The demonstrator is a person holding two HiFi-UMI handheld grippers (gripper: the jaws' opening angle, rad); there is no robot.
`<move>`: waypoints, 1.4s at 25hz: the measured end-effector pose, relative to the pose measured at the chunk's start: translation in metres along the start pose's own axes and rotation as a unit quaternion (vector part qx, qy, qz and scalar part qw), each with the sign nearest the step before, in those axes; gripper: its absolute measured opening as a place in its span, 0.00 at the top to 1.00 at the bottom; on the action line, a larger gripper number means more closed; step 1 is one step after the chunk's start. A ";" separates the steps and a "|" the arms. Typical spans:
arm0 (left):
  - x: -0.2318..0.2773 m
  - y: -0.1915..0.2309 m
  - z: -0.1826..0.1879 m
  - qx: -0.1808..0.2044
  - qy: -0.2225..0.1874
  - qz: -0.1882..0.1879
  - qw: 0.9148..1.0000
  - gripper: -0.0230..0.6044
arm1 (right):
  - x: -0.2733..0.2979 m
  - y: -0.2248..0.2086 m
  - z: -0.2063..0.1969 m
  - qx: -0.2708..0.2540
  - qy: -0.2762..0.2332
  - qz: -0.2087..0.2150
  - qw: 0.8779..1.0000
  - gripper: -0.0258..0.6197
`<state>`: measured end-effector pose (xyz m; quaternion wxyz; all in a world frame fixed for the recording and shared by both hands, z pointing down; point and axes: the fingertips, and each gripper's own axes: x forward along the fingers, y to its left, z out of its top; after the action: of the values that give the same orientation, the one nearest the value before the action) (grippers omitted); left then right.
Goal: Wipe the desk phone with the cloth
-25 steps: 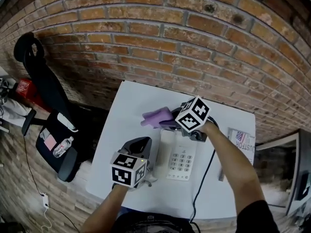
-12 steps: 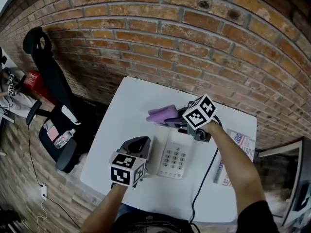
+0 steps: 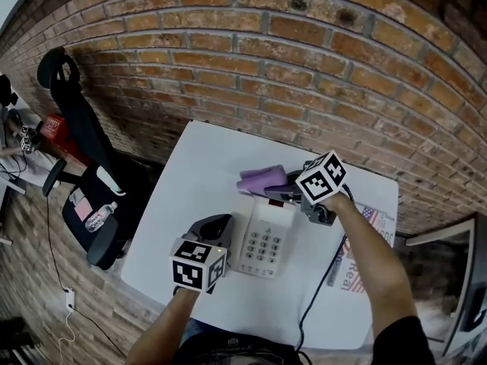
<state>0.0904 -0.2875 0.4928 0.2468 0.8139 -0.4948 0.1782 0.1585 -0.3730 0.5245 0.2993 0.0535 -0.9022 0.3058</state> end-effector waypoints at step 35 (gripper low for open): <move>-0.019 -0.044 0.035 0.044 -0.031 -0.049 0.997 0.96 | -0.151 0.067 -0.043 -0.012 -0.193 -0.265 0.945 0.89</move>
<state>0.1225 -0.2766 0.4443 0.2035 0.8523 -0.4535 0.1627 0.2844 -0.3074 0.4306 0.1903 0.3448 -0.8997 0.1880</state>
